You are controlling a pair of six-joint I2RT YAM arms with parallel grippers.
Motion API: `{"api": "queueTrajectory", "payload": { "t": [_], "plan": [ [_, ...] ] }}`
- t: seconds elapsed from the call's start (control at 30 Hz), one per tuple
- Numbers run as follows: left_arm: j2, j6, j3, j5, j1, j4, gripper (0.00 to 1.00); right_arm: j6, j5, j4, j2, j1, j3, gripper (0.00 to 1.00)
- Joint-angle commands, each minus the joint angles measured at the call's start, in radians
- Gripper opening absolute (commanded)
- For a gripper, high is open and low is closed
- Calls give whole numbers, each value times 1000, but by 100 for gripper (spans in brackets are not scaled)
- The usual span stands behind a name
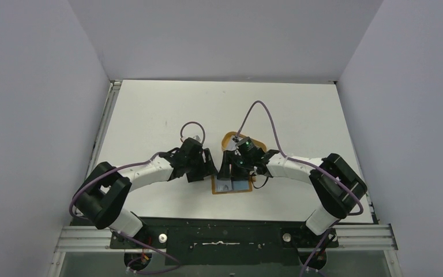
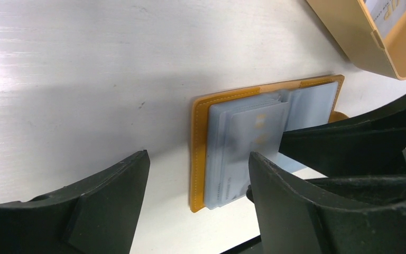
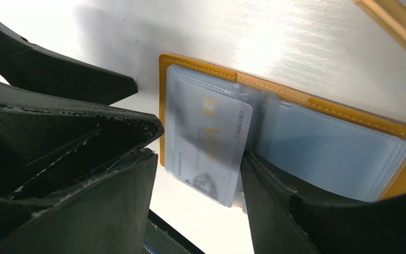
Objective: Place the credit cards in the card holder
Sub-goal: Insert the credit card into the card holder.
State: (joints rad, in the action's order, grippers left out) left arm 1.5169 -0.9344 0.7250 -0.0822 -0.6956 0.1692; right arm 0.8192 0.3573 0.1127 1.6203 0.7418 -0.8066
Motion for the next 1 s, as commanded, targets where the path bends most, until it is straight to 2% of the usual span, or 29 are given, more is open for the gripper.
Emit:
{"api": "queueTrajectory", "payload": {
  "t": [0.0, 0.23, 0.4, 0.53, 0.63, 0.73, 0.9, 0.97],
  "plan": [
    [-33, 14, -15, 33, 15, 57, 69, -41, -68, 42, -72, 10, -64, 63],
    [-49, 16, -10, 37, 24, 62, 71, -72, -105, 109, -105, 10, -84, 78],
    [-78, 14, -18, 50, 30, 77, 71, -116, -186, 194, -175, -3, -103, 75],
    [-169, 33, -31, 111, 42, 110, 71, -147, -245, 240, -272, -84, -97, 72],
    [-250, 60, -22, 172, 47, 150, 71, -144, -272, 199, -323, -168, -70, 72],
    [-313, 84, -11, 216, 49, 177, 73, -134, -307, 123, -304, -201, -63, 74],
    [-366, 97, -16, 263, 48, 201, 84, -92, -323, 63, -175, -212, -129, 72],
    [-375, 94, -24, 268, 45, 207, 97, -51, -343, 24, -131, -214, -136, 70]
  ]
}}
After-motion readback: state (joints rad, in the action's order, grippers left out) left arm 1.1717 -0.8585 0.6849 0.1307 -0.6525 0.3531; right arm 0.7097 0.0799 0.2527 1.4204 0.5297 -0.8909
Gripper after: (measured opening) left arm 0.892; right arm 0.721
